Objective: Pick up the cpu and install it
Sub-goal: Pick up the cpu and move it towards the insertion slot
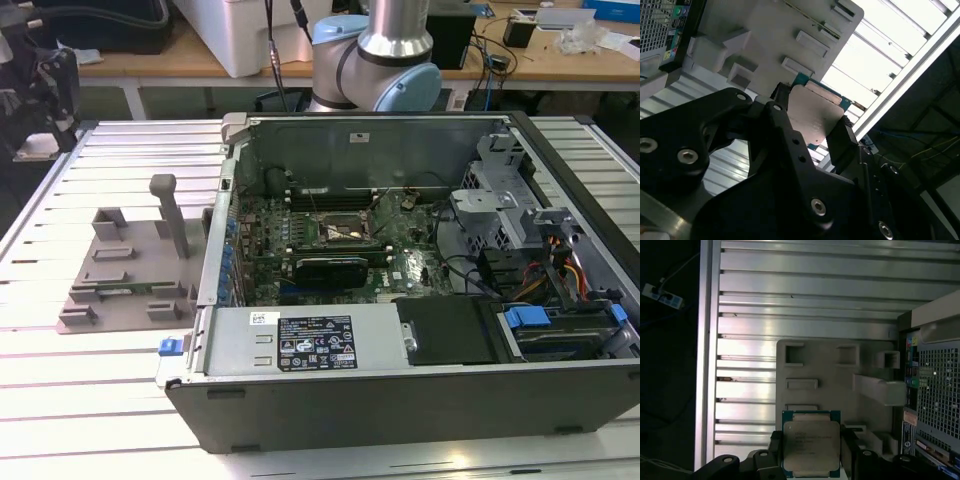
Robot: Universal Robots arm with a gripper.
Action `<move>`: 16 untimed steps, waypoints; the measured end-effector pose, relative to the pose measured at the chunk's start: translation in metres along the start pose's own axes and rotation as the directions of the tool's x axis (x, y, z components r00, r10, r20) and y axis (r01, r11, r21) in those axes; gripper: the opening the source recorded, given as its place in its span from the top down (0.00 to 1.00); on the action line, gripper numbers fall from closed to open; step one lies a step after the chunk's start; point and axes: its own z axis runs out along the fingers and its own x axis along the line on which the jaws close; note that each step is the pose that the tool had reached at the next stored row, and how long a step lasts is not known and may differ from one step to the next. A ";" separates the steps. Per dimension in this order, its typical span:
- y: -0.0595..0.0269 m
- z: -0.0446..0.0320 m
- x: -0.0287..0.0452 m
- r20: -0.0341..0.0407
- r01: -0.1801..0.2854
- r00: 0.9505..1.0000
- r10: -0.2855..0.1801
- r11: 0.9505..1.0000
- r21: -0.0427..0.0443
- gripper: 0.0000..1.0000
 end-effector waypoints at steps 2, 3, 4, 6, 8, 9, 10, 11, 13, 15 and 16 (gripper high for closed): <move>0.0000 -0.0004 0.0000 0.000 0.000 1.000 0.000 1.000 -0.002 0.46; 0.0000 -0.0004 0.0000 0.000 0.000 1.000 0.000 1.000 -0.002 0.46; 0.0000 -0.0006 0.0000 0.000 0.000 1.000 0.000 1.000 -0.002 0.46; -0.0001 -0.0007 -0.0013 0.000 0.000 1.000 0.000 1.000 -0.002 0.46; -0.0004 -0.0004 -0.0106 0.000 0.000 1.000 0.000 1.000 -0.002 0.46; -0.0005 -0.0004 -0.0140 0.000 0.000 1.000 0.000 1.000 -0.002 0.46; -0.0007 -0.0002 -0.0192 0.000 0.000 1.000 0.000 1.000 -0.002 0.46; -0.0009 -0.0001 -0.0248 0.000 0.000 1.000 0.000 1.000 -0.002 0.46; -0.0013 0.0001 -0.0349 0.000 0.000 1.000 0.000 1.000 -0.002 0.46; -0.0016 0.0003 -0.0446 0.000 0.000 1.000 0.000 1.000 -0.002 0.46; -0.0017 0.0003 -0.0477 0.000 0.000 1.000 0.000 1.000 -0.002 0.46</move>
